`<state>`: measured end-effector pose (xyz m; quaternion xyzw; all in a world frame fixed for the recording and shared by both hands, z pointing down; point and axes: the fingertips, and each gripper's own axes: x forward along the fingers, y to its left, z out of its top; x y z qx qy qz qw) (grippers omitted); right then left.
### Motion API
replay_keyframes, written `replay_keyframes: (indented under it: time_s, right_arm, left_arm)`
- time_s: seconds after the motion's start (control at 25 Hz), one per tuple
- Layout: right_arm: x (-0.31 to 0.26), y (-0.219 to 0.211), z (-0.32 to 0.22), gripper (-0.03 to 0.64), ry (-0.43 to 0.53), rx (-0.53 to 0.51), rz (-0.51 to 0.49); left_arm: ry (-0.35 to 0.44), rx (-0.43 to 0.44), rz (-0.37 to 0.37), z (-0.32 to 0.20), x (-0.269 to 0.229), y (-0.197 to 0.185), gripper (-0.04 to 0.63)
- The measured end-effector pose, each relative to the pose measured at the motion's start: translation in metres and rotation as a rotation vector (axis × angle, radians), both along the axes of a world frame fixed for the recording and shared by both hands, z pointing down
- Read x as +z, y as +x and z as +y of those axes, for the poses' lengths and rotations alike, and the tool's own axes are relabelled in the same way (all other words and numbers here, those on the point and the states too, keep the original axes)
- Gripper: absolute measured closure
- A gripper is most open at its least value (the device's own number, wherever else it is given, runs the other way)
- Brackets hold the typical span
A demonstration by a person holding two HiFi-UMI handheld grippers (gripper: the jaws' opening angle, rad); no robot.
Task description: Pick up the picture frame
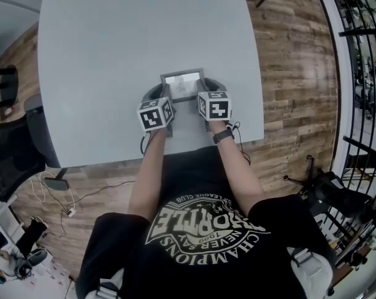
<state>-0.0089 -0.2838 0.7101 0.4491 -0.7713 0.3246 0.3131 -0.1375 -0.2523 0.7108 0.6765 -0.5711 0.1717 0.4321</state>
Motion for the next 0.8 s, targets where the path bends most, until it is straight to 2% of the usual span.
replay_keyframes:
  time_s: [0.44,0.8]
  right_arm:
    - [-0.049,-0.008,0.004,0.545,0.099,-0.016,-0.026]
    - [-0.104,-0.01,0.003,0.545,0.212,-0.012,-0.051]
  left_arm:
    - [0.087,-0.014,-0.014,0.004,-0.044,-0.008,0.525]
    - [0.207,-0.011,-0.048,0.001,-0.101,-0.012,0.525]
